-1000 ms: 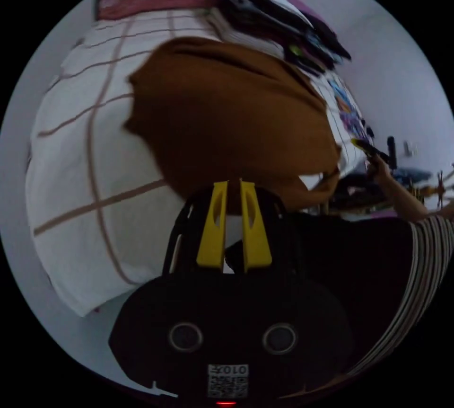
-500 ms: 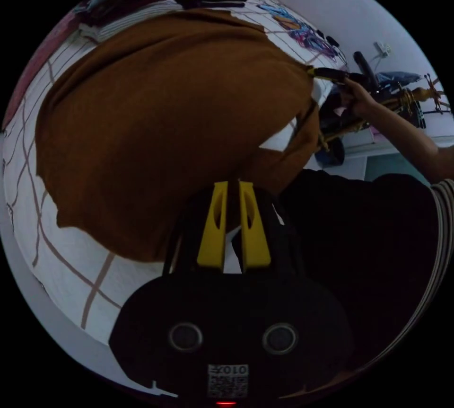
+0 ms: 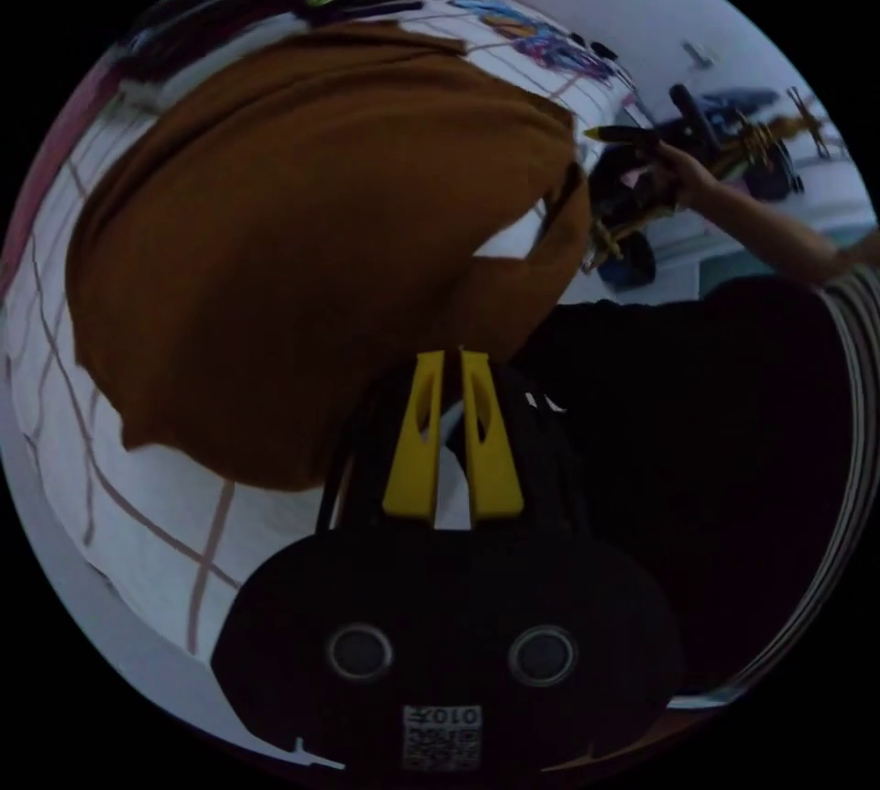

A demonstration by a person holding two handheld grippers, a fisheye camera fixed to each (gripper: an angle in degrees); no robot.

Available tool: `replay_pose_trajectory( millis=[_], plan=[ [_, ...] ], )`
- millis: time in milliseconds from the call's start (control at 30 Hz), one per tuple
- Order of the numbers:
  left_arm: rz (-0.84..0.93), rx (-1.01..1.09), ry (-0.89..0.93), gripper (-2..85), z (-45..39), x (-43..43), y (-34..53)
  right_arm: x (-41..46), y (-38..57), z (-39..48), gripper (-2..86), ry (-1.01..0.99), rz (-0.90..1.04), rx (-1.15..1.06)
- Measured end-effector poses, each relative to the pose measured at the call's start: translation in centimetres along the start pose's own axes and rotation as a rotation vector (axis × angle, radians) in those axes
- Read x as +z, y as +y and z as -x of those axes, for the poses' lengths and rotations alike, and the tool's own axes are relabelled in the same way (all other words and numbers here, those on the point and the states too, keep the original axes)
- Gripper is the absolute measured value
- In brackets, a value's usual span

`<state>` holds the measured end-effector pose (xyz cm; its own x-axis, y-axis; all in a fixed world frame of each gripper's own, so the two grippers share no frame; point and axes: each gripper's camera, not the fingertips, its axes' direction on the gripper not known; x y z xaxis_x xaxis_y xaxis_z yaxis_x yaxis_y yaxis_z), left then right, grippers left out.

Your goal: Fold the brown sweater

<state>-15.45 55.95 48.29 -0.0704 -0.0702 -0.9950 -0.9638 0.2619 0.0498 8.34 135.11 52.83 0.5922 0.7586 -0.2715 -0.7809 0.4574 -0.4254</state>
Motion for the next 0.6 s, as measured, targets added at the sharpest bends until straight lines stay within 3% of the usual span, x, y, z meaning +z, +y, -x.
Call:
replay_pose_trajectory(
  millis=[167,367,433,600],
  plan=[
    [-0.027,0.221,-0.055,3.6,-3.7,-0.9,-0.6,1.9,2.3,1.9,8.5,-0.091,0.048,-0.049],
    [-0.036,0.264,0.058,4.0,-4.8,-0.3,-1.1,3.8,1.6,11.0,10.9,0.068,0.063,-0.657],
    [-0.029,0.251,0.081,4.0,-4.7,-0.2,-1.2,6.0,0.6,13.9,10.9,0.150,0.190,-0.945],
    [-0.056,0.187,0.067,3.6,-3.8,-1.1,-0.8,10.6,-1.2,16.3,9.1,0.274,0.374,-1.290]
  ],
)
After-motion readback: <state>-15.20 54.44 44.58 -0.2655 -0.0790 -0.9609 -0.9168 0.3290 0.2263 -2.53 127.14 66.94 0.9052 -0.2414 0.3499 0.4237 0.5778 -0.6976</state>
